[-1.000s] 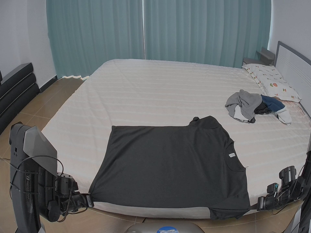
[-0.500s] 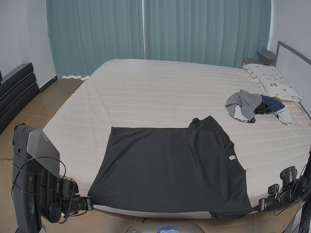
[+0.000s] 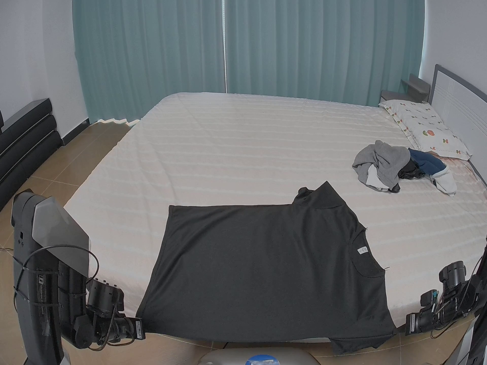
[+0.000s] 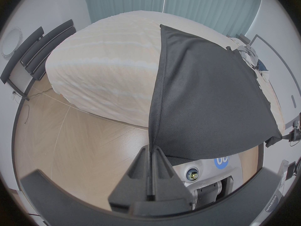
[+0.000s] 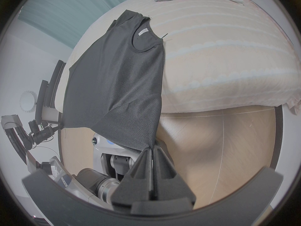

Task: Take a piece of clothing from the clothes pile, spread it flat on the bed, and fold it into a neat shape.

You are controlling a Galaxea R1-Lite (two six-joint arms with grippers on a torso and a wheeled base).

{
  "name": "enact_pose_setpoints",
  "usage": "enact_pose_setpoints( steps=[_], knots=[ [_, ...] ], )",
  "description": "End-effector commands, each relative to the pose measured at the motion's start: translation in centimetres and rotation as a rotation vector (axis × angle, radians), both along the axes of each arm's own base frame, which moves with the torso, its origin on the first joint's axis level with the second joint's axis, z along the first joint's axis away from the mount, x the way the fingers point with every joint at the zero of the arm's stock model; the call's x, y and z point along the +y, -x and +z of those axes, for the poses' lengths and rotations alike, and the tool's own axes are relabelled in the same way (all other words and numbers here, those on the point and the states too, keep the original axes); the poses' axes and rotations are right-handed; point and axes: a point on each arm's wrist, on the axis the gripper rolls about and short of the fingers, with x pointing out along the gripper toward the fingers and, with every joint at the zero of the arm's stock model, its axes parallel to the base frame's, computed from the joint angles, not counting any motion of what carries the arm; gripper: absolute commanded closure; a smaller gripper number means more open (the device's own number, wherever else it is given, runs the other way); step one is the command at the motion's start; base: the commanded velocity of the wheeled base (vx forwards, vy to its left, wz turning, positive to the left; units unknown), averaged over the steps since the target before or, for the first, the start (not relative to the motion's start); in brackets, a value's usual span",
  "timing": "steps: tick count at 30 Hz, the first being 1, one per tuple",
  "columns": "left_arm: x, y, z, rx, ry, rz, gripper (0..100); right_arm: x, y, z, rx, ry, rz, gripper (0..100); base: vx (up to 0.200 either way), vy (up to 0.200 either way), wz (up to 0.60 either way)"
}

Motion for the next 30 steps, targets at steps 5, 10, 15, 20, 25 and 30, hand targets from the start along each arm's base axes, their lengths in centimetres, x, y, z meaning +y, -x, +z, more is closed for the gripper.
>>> enact_pose_setpoints(
  steps=[5, 10, 15, 20, 25, 30],
  knots=[
    [0.0, 0.0, 0.9, -0.040, 0.022, 0.004, 100, 0.1, 0.3, 0.7, -0.044, 0.001, 0.001, 100, 0.000, 0.000, 0.00],
    [0.0, -1.0, 1.9, -0.161, 0.097, 0.049, 100, -0.1, -0.7, 1.3, -0.151, 0.010, -0.026, 100, 0.000, 0.000, 0.00],
    [0.0, -2.6, 2.3, -0.247, 0.165, 0.123, 100, -0.2, -2.3, 2.0, -0.287, -0.019, -0.095, 100, 0.000, 0.000, 0.00],
    [-0.3, -4.8, 2.9, -0.353, 0.263, 0.217, 100, -0.1, -3.8, 2.3, -0.407, -0.020, -0.102, 100, 0.000, 0.000, 0.00],
    [-0.5, -6.1, 3.4, -0.404, 0.317, 0.259, 100, 0.0, -5.4, 1.6, -0.454, -0.018, -0.087, 100, 0.000, 0.000, 0.00],
    [-0.7, -7.4, 3.7, -0.454, 0.354, 0.274, 100, 0.3, -7.0, 0.8, -0.493, -0.034, -0.084, 100, 0.000, 0.000, 0.00]
  ],
)
